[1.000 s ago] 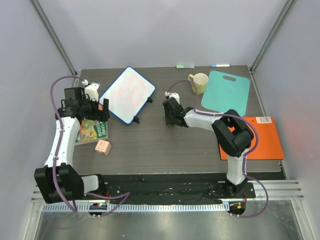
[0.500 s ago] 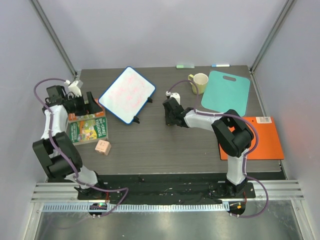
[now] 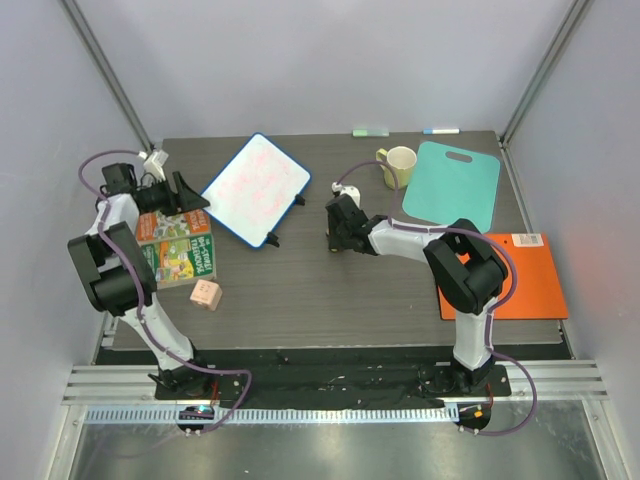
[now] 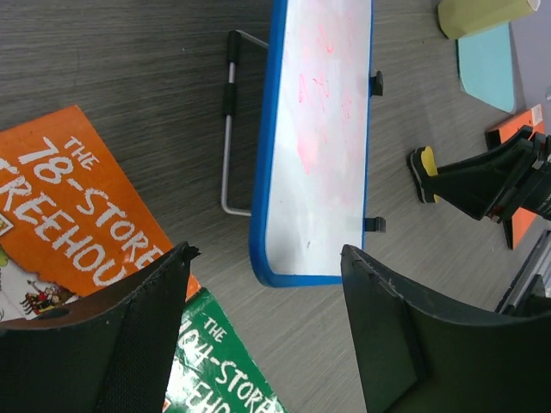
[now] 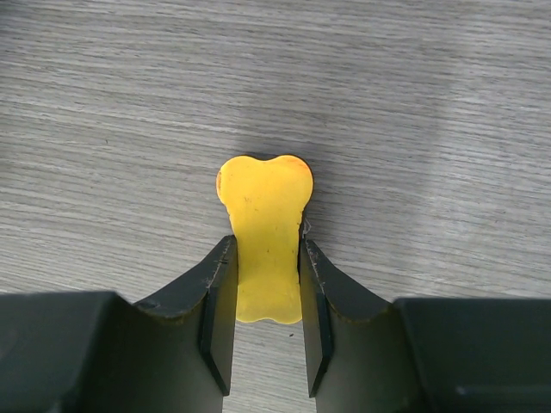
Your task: Erase the whiteboard
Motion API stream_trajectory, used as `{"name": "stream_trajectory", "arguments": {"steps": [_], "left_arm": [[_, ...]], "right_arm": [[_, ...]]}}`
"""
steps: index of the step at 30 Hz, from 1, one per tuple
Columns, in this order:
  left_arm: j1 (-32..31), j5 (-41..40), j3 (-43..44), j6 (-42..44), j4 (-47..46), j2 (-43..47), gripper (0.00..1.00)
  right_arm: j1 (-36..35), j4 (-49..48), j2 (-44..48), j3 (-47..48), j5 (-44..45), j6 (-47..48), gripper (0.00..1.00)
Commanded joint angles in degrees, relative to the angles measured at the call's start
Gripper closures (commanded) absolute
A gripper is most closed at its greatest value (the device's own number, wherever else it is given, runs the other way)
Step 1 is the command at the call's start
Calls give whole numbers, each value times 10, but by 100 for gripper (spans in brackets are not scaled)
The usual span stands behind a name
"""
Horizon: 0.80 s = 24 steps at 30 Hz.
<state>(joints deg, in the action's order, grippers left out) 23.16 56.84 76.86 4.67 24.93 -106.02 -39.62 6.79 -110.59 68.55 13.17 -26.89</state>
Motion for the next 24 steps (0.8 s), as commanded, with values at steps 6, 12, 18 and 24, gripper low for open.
{"name": "stream_trajectory", "arguments": {"steps": [6,12,18,24], "left_arm": [[-10,71,24,-18,-66,-43,35],[-21,98,29,10,-45,-52,47],[-22,115,60,117,76,-84,67],[-21,95,85,246,208,-99,100]], "right_arm": [[-2,-34,56,13,0,-4,99],[-2,-36,57,28,-10,-6,99],[-2,-40,56,37,-15,-10,99],[-1,-41,56,47,-20,-6,99]]}}
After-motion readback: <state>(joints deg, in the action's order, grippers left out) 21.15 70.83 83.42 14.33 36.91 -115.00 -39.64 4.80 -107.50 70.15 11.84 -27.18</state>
